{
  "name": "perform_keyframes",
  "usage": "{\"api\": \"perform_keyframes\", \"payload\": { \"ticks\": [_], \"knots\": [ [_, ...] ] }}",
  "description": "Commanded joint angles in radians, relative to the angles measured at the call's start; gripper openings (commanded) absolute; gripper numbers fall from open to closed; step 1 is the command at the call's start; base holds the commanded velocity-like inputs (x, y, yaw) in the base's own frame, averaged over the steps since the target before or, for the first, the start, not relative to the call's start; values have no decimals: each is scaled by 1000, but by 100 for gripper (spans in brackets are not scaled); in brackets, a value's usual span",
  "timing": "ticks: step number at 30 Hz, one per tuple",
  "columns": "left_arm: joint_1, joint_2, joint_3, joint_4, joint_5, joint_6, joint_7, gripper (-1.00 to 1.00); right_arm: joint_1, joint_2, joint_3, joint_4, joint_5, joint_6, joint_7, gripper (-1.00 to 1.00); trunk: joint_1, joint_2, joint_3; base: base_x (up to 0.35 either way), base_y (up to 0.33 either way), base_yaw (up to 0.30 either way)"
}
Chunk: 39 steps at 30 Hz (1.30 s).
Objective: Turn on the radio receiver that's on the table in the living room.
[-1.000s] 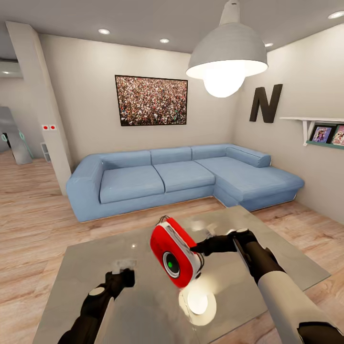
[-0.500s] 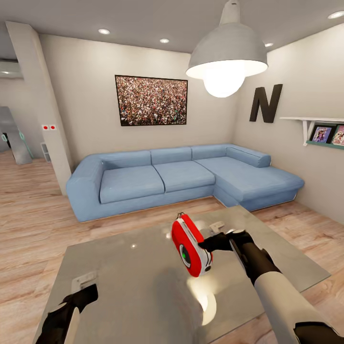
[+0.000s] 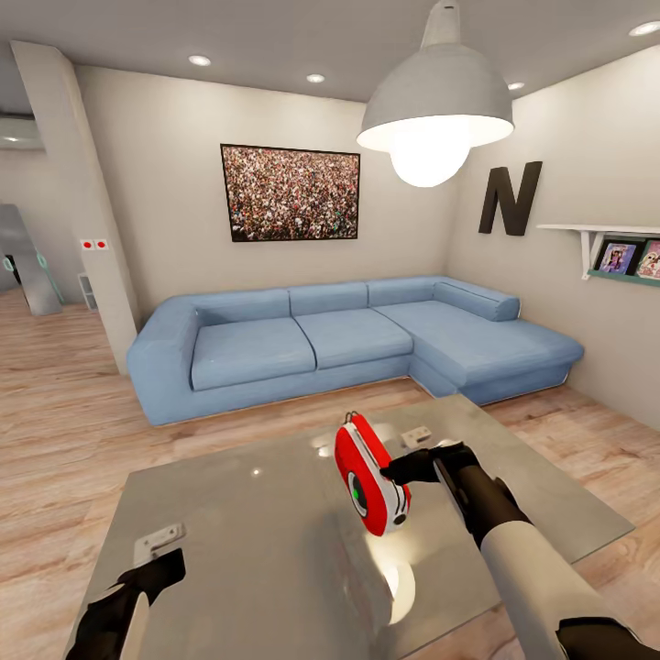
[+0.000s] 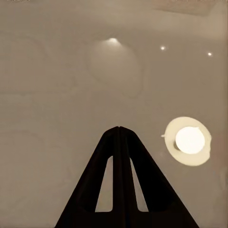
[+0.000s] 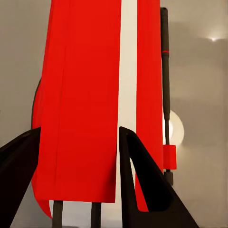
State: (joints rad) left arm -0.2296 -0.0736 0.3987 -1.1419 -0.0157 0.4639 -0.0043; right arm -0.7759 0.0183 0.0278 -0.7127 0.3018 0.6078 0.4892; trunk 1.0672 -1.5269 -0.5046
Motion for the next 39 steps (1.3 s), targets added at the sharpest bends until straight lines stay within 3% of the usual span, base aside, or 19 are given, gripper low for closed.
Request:
{"api": "perform_keyframes", "payload": {
  "ticks": [1, 6, 11, 27, 32, 39],
  "knots": [
    [0, 0, 0, -1, 0, 0, 0, -100, 0, 0, 0, -1, -6, 7, 0, -100, 0, 0, 0, 0, 0, 0],
    [0, 0, 0, -2, -5, 1, 2, -100, 0, 1, 2, 0, -6, 95, -7, -100, 0, 0, 0, 0, 0, 0],
    [0, 0, 0, -1, -7, 1, 2, -100, 0, 7, 1, 41, -6, 113, -63, -100, 0, 0, 0, 0, 0, 0],
    [0, 2, -4, 4, -7, 2, 3, -100, 0, 9, 1, 95, -13, 100, -65, -100, 0, 0, 0, 0, 0, 0],
    [0, 4, -4, 4, -7, 1, 4, -100, 0, 9, 1, 131, -12, 48, -66, -100, 19, -35, -16, 0, 0, 0],
    [0, 4, -4, 4, -7, 1, 5, -100, 0, 9, 1, 140, -12, 38, -64, -100, 42, -77, -34, 0, 0, 0]
  ]
}}
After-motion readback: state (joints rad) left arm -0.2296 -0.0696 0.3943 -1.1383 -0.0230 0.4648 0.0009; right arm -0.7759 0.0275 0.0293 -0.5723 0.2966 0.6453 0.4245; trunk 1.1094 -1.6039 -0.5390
